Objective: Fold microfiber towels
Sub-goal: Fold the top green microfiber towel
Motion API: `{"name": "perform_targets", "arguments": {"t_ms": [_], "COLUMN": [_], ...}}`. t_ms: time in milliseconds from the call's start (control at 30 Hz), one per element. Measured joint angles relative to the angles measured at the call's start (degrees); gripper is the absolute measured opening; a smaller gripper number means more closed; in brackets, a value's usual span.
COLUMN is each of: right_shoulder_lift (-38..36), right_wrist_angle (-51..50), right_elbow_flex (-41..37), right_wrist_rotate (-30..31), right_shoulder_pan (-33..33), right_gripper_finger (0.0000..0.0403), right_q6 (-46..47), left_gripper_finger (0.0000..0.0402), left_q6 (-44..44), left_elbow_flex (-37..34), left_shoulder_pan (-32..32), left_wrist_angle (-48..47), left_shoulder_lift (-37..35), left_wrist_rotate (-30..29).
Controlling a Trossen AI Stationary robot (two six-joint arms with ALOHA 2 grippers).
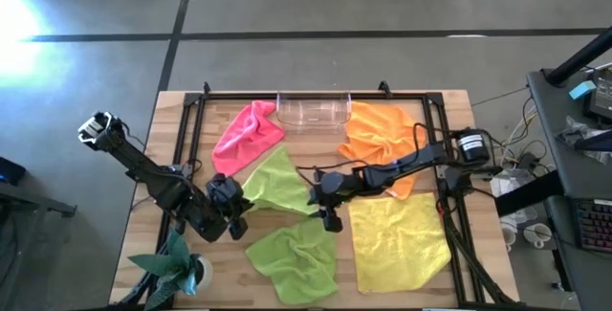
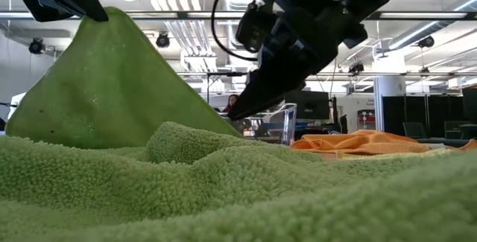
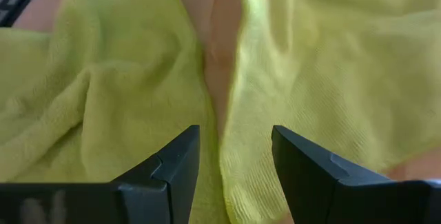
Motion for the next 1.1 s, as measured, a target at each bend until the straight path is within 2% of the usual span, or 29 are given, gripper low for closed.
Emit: {"name": "perform_targets", "arguments": {"t_ms": [167,500,633,867,967,1100], "right_shoulder_lift": [2.9,5.3,5.2,4.4,2.7,0.5], "right_wrist_angle": [-0.5,-5.6,-6.2,-7.5,-12.6,-24.4], "right_elbow_flex": [2.0,3.3,3.3,4.5,6.9,12.4], "right_wrist_rotate": [-1.2,0.9,2.1,2.2,2.2,2.2], "right_shoulder_pan": [0.7,0.7,0.8,0.8,0.8,0.8], "right_gripper_finger": [0.0171,0.0165,0.0131,0.0020,0.0013,0.0009], "right_q6": [0.1,3.9,5.3,5.2,5.2,5.4], "left_gripper_finger": [0.0001,0.0001,0.0001,0.0001,0.0001,0.0001], "left_q6": [0.0,0.8,1.0,1.1,3.0,7.9], "left_elbow_flex": [0.0,0.0,-0.1,-0.1,-0.1,0.8], "left_shoulder_pan": [0.0,0.0,0.0,0.0,0.0,0.0], "left_wrist_angle": [0.2,-0.2,-0.2,-0.3,-0.2,-0.2], "left_shoulder_lift": [-0.5,-2.7,-2.7,-2.7,-2.7,-2.8], "left_wrist_rotate": [-1.0,-1.2,-1.2,-1.1,0.4,1.9]}}
